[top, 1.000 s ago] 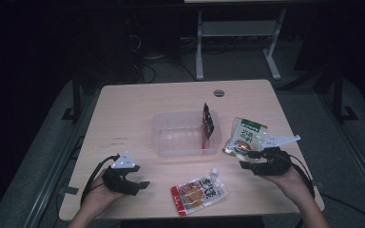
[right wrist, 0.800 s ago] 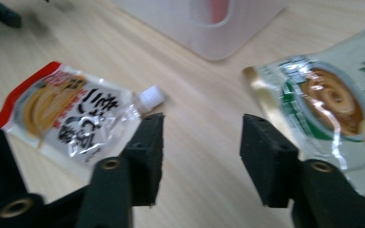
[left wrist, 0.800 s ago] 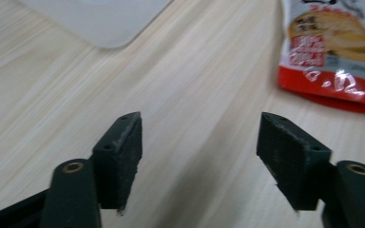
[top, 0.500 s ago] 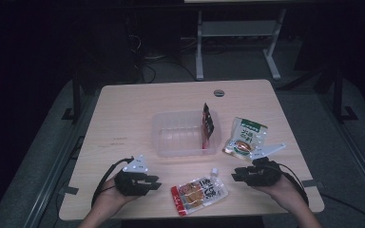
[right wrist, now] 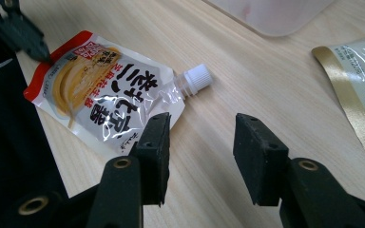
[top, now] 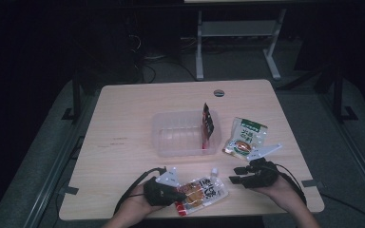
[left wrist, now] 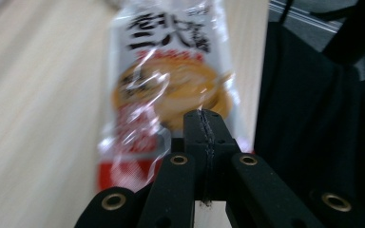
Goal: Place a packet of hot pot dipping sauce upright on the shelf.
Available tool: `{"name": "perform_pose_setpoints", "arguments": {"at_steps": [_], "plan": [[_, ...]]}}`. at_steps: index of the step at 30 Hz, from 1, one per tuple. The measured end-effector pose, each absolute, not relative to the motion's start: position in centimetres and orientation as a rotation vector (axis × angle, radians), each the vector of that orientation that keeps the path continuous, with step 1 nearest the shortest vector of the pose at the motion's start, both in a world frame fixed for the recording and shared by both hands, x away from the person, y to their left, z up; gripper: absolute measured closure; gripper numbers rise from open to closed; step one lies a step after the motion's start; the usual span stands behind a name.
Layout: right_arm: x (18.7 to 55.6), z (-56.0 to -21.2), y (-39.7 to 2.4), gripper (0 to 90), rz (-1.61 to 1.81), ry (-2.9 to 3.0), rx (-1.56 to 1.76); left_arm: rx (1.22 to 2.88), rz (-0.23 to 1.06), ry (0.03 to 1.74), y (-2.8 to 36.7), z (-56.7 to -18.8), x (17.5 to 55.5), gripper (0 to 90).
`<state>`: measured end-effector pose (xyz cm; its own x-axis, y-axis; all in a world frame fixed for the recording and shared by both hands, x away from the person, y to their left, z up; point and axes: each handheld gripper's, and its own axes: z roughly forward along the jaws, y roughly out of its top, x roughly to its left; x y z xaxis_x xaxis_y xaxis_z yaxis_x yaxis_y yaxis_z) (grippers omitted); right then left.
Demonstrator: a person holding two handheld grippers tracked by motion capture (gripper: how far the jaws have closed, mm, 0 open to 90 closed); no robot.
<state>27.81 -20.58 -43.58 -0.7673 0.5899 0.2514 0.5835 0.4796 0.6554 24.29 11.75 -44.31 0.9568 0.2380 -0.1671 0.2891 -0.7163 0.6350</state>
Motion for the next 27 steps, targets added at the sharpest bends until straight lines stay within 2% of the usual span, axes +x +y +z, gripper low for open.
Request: {"name": "perform_pose_setpoints", "arguments": {"at_steps": [6, 19, 21, 25, 27], "plan": [[27.8, -43.5, -20.6, 51.4, 1.186, 2.694, 1.069, 2.428, -0.074, 0.366, 10.1, -45.0, 25.1, 89.8], [27.7, -43.6, -20.7, 50.0, 1.178, 2.701, 1.107, 2.433, -0.010, 0.422, 10.6, -45.3, 26.8, 89.8], [27.5, -43.6, -20.8, 54.9, 1.174, 2.721, 1.108, 2.431, -0.005, 0.426, 10.5, -45.3, 26.7, 89.8], [26.8, -43.7, -20.0, 81.3, 1.145, 2.804, 1.057, 2.434, -0.010, 0.429, 10.5, -45.4, 26.7, 89.8], [26.2, -44.0, -19.4, 89.4, 1.148, 2.849, 1.006, 2.440, -0.006, 0.422, 10.5, -45.4, 26.7, 89.9]]}}
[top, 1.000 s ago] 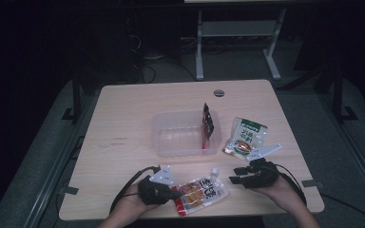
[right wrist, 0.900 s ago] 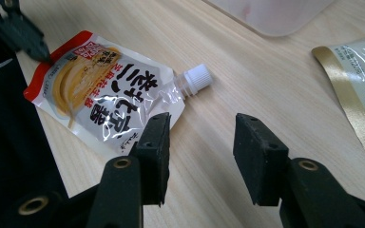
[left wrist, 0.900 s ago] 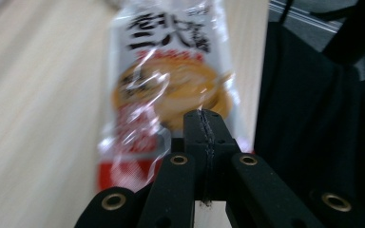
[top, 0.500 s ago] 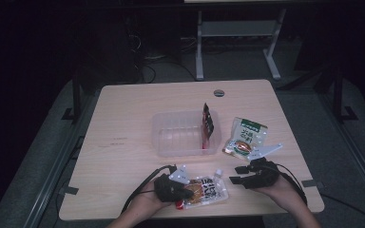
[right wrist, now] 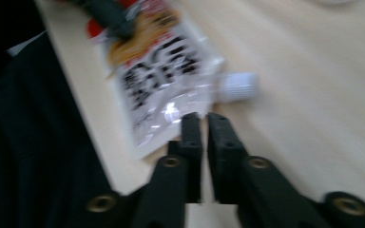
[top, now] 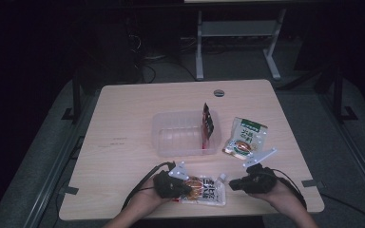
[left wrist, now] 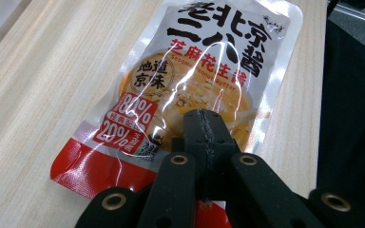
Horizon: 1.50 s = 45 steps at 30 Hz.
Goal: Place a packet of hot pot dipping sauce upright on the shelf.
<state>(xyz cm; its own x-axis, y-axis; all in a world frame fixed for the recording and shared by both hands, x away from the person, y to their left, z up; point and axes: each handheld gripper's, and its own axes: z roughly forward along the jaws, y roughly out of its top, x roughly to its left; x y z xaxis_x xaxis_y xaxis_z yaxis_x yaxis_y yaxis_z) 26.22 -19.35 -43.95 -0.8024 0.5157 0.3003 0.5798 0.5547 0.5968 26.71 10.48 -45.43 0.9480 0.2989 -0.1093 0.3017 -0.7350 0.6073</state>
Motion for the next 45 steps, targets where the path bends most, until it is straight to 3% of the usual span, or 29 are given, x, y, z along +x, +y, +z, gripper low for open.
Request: {"name": "perform_pose_setpoints", "arguments": {"at_steps": [12, 28, 38, 45], "plan": [[26.3, -45.3, -15.5, 89.6, -1.021, -2.746, -0.818, 2.435, -0.020, 0.443, 10.4, -45.6, 26.7, 89.9], [30.5, -45.6, -12.9, 89.5, -1.039, -2.829, -0.859, 2.426, 0.011, 0.499, 11.6, -45.5, 27.7, 89.8], [31.3, -45.5, -16.4, 61.4, -1.060, -2.597, -1.046, 2.428, 0.000, 0.510, 11.4, -45.7, 27.7, 89.9], [31.8, -46.4, -16.2, 58.1, -1.043, -2.523, -1.040, 2.427, -0.011, 0.512, 11.5, -45.7, 27.7, 90.0]]}}
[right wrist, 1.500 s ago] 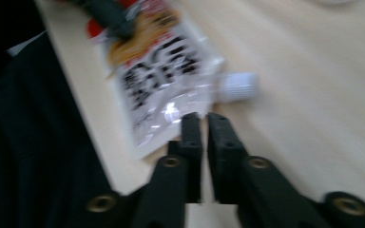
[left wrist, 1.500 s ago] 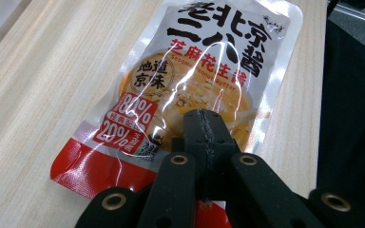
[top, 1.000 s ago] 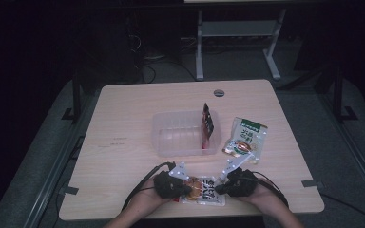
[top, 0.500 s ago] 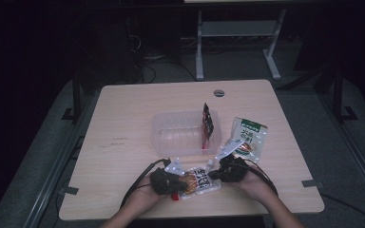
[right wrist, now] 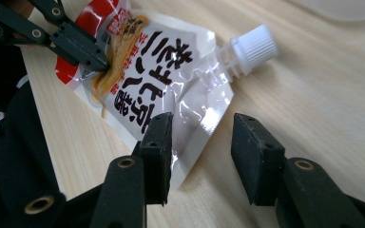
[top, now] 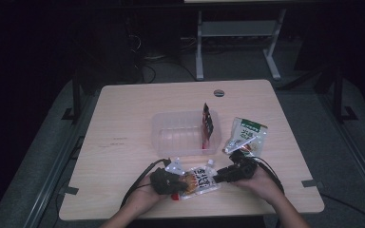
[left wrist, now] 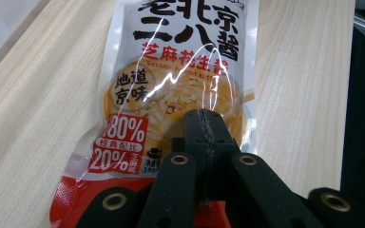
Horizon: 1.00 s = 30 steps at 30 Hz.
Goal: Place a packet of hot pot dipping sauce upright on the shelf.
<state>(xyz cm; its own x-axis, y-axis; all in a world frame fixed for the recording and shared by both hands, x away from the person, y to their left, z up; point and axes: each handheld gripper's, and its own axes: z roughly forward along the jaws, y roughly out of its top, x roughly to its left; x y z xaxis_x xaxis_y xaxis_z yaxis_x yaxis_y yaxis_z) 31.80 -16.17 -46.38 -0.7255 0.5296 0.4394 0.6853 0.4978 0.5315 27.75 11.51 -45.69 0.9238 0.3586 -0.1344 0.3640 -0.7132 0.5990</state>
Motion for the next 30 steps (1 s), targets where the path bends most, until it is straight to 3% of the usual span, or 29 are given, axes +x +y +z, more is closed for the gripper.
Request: {"name": "perform_pose_setpoints", "arguments": {"at_steps": [6, 13, 19, 25, 30], "plan": [[32.4, -47.1, -16.1, 62.6, -1.082, -2.406, -1.044, 2.423, -0.012, 0.513, 11.5, -45.7, 27.8, 90.0], [32.7, -47.7, -16.3, 75.6, -1.106, -2.337, -1.051, 2.417, -0.020, 0.516, 11.6, -45.8, 27.8, 90.0], [32.7, -48.0, -16.1, 75.2, -1.108, -2.305, -1.038, 2.418, -0.019, 0.511, 11.6, -45.8, 27.8, 90.0], [32.3, -47.8, -15.5, 86.1, -1.135, -2.325, -0.996, 2.415, -0.023, 0.514, 11.6, -45.8, 27.8, 90.0], [32.1, -47.5, -15.4, 88.9, -1.148, -2.374, -0.967, 2.416, -0.021, 0.510, 11.6, -45.8, 27.8, 90.0]]}}
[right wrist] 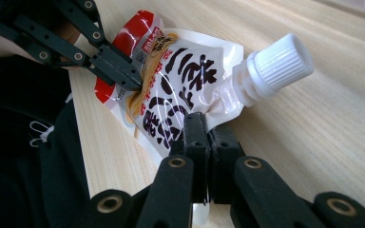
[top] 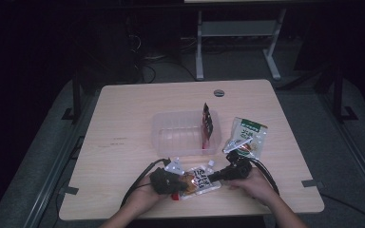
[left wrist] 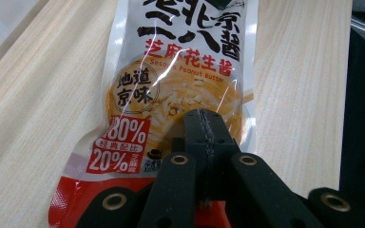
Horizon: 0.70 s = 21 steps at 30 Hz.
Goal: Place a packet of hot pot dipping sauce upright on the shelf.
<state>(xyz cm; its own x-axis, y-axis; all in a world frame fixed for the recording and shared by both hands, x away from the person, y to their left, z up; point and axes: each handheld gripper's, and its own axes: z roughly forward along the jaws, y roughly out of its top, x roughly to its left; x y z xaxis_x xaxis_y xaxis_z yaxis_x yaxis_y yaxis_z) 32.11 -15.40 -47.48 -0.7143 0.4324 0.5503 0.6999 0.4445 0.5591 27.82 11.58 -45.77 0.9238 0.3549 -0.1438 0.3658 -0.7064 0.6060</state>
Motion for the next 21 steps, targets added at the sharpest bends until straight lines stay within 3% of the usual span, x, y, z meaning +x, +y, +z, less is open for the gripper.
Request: {"name": "perform_pose_setpoints", "arguments": {"at_steps": [21], "plan": [[30.7, -45.2, -14.9, 90.0, -1.327, -2.285, -0.781, 2.431, -0.009, 0.491, 11.6, -45.7, 27.8, 90.0]]}}
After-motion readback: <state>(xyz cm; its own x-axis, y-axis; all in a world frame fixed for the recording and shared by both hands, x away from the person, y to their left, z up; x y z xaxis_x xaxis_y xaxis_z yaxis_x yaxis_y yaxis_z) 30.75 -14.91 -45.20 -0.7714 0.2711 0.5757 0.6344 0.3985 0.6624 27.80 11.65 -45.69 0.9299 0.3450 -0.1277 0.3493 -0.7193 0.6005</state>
